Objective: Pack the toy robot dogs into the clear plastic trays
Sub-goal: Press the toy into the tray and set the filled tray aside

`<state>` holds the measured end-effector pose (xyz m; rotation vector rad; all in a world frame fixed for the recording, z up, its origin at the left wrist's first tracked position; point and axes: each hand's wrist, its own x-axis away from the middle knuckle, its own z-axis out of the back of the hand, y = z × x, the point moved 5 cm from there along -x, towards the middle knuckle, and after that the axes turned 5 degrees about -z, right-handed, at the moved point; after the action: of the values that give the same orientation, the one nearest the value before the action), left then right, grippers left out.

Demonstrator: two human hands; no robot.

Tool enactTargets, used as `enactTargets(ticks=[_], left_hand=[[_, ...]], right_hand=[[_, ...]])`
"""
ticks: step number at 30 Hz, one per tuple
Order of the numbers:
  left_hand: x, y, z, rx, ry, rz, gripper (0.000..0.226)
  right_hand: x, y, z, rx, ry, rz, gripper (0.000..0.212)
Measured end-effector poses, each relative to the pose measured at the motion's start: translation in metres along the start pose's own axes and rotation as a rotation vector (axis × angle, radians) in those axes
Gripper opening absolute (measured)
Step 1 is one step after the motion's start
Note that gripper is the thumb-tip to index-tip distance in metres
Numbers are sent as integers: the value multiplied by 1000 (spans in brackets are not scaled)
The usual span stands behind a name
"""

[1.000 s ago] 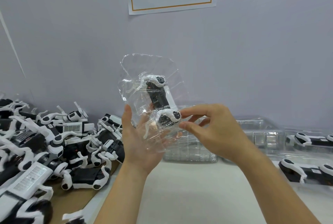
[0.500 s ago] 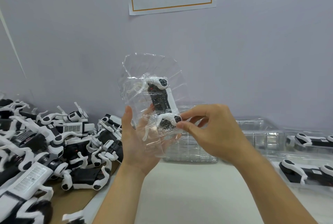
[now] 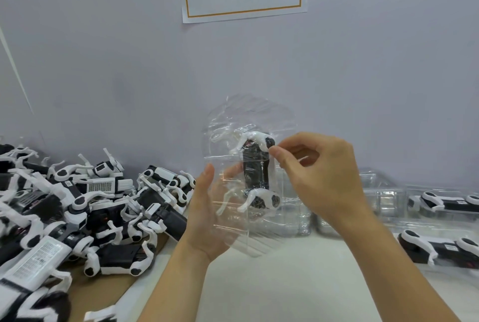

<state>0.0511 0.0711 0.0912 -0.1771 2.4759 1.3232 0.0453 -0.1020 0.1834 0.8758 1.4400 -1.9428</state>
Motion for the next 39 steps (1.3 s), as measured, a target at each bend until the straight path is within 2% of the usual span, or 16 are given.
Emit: enactTargets(ticks=[4,6,11,13,14,16,19,22,24,25,27,30,33,39], left_hand=[[0,-2,2,47,-19,35,83],[1,-4,2,63,-23,32,80],[4,-5,0,150,-46,15,68],[10,6,-14,238,-146,-88,71],[14,11,-15,341,-177,-43,75],[18,10,-24,523,-376,25,77],[15,11,-32,530,-567,-5,81],[10,7,-20,458,-427,4,82],[4,-2,-9,360,-310,-10,72],[4,-7,-1,272,-196,8,66],[3,-6,2,176,-97,-16,71],[1,4,-6,147,-14,-21,77],[-2,8,-8,174,36,-37,73],[-2,18,-4,263,139,-72,82]], right_hand=[[2,-1,0,-44,46,0,16],[3,-6,-2,-33,22,50,22],[7,-18,-3,-10,20,201,22],[8,-21,-5,5,14,235,22],[8,-23,-7,12,11,246,23],[8,-25,-9,23,7,260,23],[9,-26,-9,28,13,270,23],[9,-25,-9,28,23,256,22],[9,-23,-9,31,32,240,21],[9,-22,-10,33,38,230,20],[8,-18,-11,30,50,202,19],[7,-12,-14,-31,19,120,31],[8,-8,-18,-93,-88,64,41],[9,-5,-20,5,-161,31,27]])
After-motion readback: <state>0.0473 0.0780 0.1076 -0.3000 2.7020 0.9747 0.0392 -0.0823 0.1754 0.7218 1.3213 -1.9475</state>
